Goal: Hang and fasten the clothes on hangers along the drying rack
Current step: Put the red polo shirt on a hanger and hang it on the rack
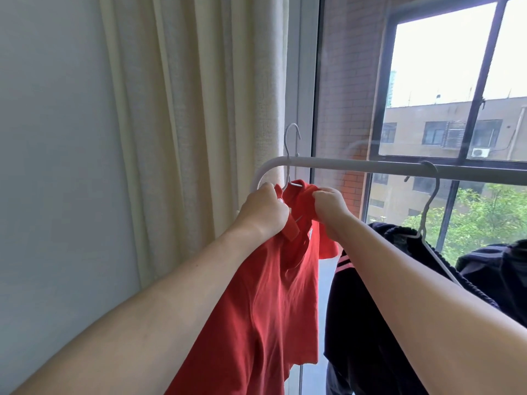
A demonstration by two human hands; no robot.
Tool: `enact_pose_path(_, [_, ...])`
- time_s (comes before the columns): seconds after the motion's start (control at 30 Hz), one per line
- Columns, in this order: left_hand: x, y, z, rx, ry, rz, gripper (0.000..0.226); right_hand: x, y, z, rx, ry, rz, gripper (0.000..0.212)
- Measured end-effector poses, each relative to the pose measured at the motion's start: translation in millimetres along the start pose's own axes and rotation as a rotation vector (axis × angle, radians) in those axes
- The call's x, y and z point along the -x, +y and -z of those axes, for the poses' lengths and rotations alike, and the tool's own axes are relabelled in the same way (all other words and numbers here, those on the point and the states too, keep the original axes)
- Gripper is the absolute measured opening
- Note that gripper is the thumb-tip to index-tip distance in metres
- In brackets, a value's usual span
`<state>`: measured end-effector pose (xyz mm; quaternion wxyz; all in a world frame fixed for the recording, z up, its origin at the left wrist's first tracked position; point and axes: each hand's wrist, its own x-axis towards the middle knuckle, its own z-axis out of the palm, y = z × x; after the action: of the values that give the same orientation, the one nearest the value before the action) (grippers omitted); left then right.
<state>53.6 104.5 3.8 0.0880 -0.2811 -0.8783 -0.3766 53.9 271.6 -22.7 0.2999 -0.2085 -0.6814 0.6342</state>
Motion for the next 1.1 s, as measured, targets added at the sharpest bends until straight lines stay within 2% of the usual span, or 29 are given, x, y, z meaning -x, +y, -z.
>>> enact_pose_path(0.13, [9.1,3.5,-2.5,-0.042,-0.033,0.002,0.007,0.3,3.8,-0.9,0.072,-0.007,-0.059,0.034])
enact_pose_path(0.3, [12.9,4.1,-5.9,-0.06,-0.046,0.004,0.007,18.9,7.4,6.0,0.154,-0.018,-0.044,0.018])
enact_pose_path(0.37, [14.5,3.4,-7.5,-0.065,-0.053,0.01,0.006,20.2,-1.3,4.7,0.428,-0.011,-0.081,0.012])
enact_pose_path(0.43, [16.2,2.8,-9.7,-0.067,-0.057,0.016,0.007,34.1,1.1,5.9,0.855,0.036,0.035,0.025])
enact_pose_path(0.5, [18.7,2.8,-11.3,-0.074,-0.067,0.019,0.008,20.1,9.6,8.0,0.934,0.042,0.083,0.019])
enact_pose_path(0.53, [19.7,2.5,-12.4,-0.077,-0.069,0.021,0.008,20.7,11.0,6.3,0.943,0.075,0.047,0.008])
enact_pose_path(0.57, [20.6,2.4,-13.8,-0.079,-0.07,0.025,0.008,19.0,11.0,5.5,0.948,0.102,0.027,0.006])
enact_pose_path(0.63, [22.9,3.3,-16.1,-0.073,-0.075,0.039,0.014,18.6,15.8,4.8,0.912,0.07,0.053,0.013])
enact_pose_path(0.7, [24.7,4.4,-18.0,-0.064,-0.085,0.055,0.019,26.0,13.7,11.1,0.797,0.073,0.002,0.016])
enact_pose_path(0.8, [27.8,5.6,-19.6,-0.061,-0.109,0.071,0.02,31.4,9.3,12.8,0.124,0.065,-0.193,0.031])
enact_pose_path(0.87, [29.3,5.1,-20.9,-0.06,-0.127,0.078,0.016,34.8,14.9,15.5,0.153,-0.011,-0.167,0.037])
enact_pose_path(0.97, [30.5,3.1,-21.6,-0.062,-0.146,0.082,0.009,38.0,20.2,19.7,0.191,0.003,-0.121,0.037])
enact_pose_path(1.1, [29.7,-1.5,-20.6,-0.061,-0.171,0.084,0.018,38.1,19.6,13.0,0.144,0.0,-0.168,0.037])
